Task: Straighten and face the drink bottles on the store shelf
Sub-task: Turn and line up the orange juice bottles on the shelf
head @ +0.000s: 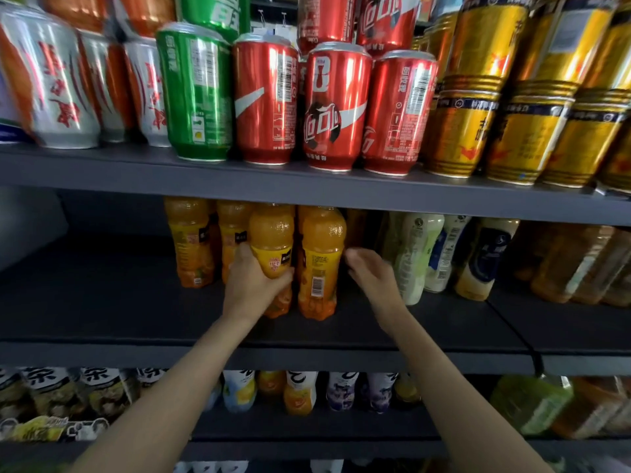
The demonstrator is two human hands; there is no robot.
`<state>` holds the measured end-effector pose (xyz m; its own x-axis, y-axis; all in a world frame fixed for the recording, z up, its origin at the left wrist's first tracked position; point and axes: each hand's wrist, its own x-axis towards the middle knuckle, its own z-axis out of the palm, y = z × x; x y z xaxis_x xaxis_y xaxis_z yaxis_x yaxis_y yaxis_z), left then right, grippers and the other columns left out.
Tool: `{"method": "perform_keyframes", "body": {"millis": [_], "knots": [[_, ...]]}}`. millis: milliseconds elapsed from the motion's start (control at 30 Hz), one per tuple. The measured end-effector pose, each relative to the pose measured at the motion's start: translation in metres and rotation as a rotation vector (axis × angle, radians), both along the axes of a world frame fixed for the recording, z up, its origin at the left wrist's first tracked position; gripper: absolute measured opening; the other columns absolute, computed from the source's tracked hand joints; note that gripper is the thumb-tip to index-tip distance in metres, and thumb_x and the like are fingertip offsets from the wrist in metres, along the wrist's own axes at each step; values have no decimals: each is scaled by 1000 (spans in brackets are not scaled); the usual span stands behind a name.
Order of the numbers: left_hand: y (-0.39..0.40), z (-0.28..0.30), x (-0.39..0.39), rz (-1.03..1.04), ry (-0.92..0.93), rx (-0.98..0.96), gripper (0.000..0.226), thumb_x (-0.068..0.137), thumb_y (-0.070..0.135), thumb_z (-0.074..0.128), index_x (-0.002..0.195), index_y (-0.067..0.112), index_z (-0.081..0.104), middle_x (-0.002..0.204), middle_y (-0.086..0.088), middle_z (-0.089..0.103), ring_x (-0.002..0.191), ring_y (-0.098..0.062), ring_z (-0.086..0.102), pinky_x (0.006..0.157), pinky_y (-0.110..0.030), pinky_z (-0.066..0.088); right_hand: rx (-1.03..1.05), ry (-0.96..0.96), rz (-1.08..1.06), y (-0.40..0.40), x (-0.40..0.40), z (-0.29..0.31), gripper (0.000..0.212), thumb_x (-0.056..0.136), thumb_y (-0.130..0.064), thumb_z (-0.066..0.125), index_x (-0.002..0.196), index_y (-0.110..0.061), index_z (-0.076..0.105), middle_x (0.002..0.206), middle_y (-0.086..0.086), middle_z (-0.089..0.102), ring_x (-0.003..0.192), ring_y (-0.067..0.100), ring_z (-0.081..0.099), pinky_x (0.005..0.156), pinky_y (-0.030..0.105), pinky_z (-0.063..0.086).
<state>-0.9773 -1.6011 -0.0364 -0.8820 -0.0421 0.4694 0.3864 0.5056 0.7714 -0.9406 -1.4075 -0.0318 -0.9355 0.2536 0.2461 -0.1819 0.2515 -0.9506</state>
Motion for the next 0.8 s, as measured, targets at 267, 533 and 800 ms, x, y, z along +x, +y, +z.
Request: {"method": "perform_keyframes", "body": {"millis": [267,533,800], "knots": [[0,-7,-8,20,-9,-22,66,65,39,79,111,17,37,107,-5,50,101,-22,55,83,-45,51,130,-109,-307,16,-79,1,54,91,-24,63,136,-3,42,134,13,53,124,28,50,93,27,39],[5,-10,-11,39,19,0,68,65,34,80,108,24,28,112,-6,47,109,-26,50,89,-47,48,240,-227,-416,20,-132,-19,37,101,-14,38,133,4,43,135,20,49,124,31,47,74,12,39],[2,-12,-9,-2,-16,6,70,68,34,79,119,15,35,116,-8,47,111,-25,50,93,-47,45,170,-71,-464,10,-75,-24,35,89,-10,60,122,-3,53,118,16,62,110,29,59,84,27,44]]}}
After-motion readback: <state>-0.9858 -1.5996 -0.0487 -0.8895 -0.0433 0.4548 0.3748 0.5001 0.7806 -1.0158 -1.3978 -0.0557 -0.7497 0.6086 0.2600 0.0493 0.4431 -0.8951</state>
